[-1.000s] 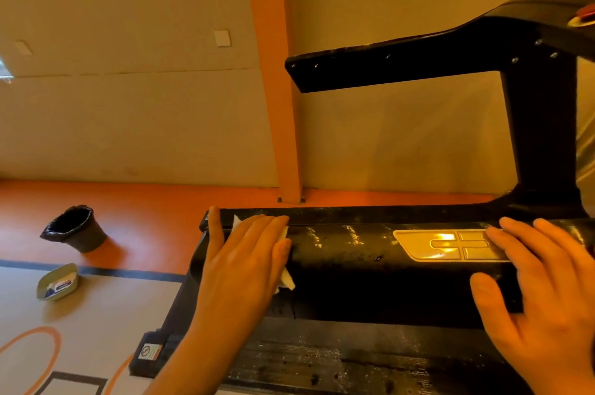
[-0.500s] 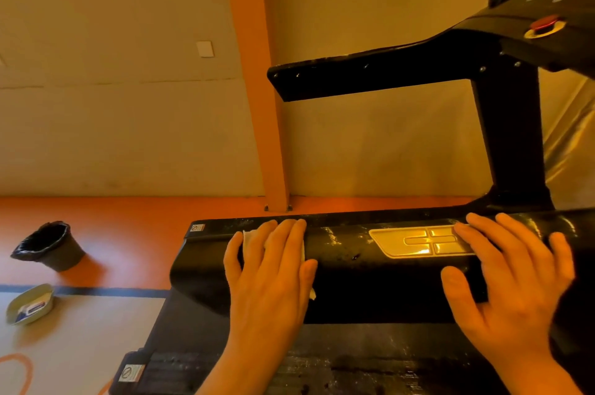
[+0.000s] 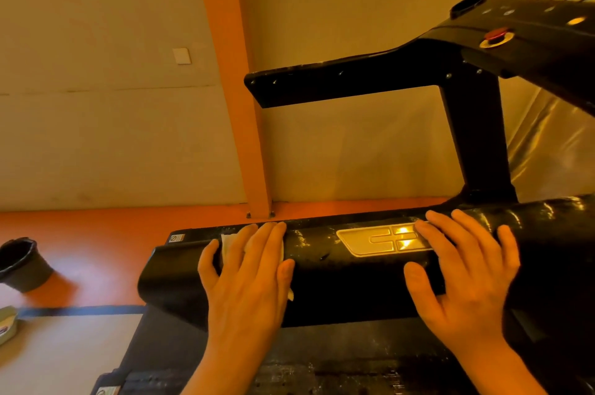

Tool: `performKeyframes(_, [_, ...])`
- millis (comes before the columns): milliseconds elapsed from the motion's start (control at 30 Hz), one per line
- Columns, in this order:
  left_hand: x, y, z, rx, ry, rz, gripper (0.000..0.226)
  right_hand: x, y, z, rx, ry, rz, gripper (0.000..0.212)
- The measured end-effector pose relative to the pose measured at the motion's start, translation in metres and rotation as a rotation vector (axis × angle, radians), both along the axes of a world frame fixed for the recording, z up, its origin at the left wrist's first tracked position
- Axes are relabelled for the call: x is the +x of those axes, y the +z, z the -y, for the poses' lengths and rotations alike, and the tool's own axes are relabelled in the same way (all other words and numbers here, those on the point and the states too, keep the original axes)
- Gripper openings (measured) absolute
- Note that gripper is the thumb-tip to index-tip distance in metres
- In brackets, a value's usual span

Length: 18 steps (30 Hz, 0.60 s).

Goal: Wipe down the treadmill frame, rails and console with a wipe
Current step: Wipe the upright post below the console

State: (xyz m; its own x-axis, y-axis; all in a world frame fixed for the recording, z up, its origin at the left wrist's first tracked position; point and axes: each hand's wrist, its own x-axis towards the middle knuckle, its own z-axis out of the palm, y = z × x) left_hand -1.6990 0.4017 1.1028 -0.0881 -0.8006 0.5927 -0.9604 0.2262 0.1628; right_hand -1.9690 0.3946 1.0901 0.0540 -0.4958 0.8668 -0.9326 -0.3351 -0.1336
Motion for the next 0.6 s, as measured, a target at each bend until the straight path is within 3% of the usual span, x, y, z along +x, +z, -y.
performKeyframes(167, [0.018,-0.005,-0.005,0.007,0.028,0.039,0.054,-0.002,-0.002,0.001,-0.018,0.005,0.001,0.043])
performKeyframes(367, [-0.021,-0.001,-0.002,0.007,-0.03,0.047,0.054,-0.002,-0.004,0.003,-0.044,0.0,0.007,0.043])
performKeyframes(600, [0.017,-0.006,-0.005,0.0,0.005,0.091,0.054,-0.002,-0.005,0.004,-0.061,0.005,0.008,0.041])
